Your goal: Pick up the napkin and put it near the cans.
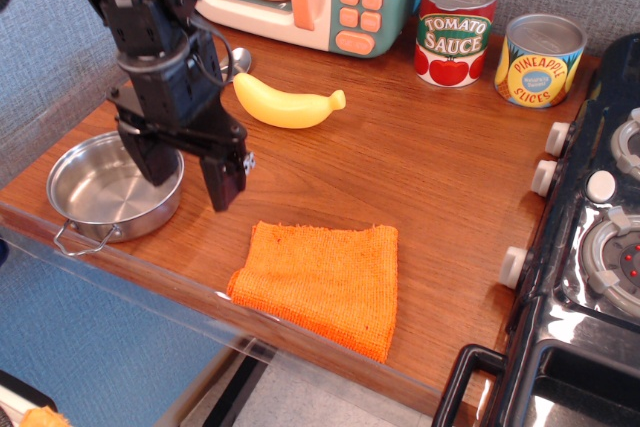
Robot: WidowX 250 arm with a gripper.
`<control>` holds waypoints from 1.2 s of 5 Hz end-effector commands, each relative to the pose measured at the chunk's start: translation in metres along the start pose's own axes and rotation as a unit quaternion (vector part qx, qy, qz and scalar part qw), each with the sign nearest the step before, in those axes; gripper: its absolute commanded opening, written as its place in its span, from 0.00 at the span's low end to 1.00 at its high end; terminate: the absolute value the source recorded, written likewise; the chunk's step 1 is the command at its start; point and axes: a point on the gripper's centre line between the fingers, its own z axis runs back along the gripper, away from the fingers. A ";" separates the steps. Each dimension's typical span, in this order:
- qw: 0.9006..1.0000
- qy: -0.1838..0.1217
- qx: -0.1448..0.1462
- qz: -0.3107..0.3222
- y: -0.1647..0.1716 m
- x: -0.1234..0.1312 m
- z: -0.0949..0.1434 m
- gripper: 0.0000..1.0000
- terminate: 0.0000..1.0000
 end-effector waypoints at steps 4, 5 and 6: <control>0.998 -0.006 -0.008 -0.059 -0.083 0.013 -0.020 1.00 0.00; 0.999 -0.005 -0.010 -0.048 -0.087 0.016 -0.030 1.00 0.00; 0.999 0.012 0.002 -0.047 -0.088 0.011 -0.047 1.00 0.00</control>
